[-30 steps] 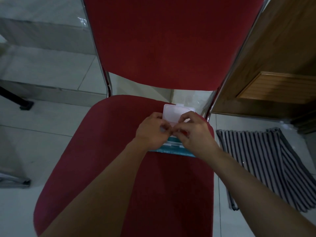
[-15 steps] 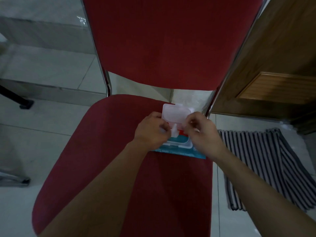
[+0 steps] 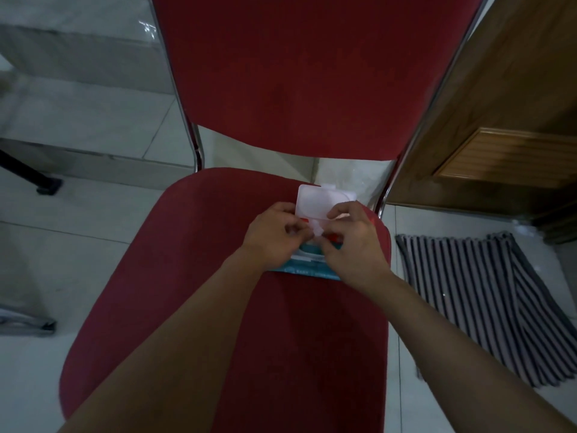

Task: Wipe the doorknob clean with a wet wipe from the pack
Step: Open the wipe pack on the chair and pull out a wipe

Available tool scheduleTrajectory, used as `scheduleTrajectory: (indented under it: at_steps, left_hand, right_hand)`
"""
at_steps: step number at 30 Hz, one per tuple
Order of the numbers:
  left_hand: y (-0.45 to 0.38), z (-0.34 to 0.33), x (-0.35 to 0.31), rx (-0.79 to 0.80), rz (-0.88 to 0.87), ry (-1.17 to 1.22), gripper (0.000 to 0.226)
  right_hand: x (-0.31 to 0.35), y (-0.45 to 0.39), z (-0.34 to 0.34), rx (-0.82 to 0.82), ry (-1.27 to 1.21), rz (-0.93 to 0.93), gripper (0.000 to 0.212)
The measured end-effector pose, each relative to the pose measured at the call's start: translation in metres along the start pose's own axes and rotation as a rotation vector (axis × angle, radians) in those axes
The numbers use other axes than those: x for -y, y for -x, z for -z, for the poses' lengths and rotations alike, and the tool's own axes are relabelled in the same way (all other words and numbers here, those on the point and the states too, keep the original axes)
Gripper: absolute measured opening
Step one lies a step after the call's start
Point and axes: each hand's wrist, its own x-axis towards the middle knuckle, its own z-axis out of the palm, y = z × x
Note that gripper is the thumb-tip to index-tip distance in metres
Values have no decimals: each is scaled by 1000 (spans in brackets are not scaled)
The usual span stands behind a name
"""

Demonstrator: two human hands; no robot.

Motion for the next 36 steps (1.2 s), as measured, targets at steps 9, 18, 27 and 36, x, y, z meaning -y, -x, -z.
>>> scheduleTrajectory:
  at_steps: [9, 18, 27, 36]
  left_hand:
    - [4, -6, -6, -98, 24, -37, 19]
    - [4, -11, -16, -182, 153, -78, 22]
    - [6, -12, -11, -135, 89, -51, 24]
    - [4, -14, -15, -149, 128, -63, 39]
  right_hand:
    - [-6, -6, 15, 25, -279, -263, 8]
    - [-1, -4, 31, 55, -1094, -513, 27]
    - [1, -4, 26, -21, -1436, -613, 20]
    - [1, -5, 30, -17, -1221, -672, 23]
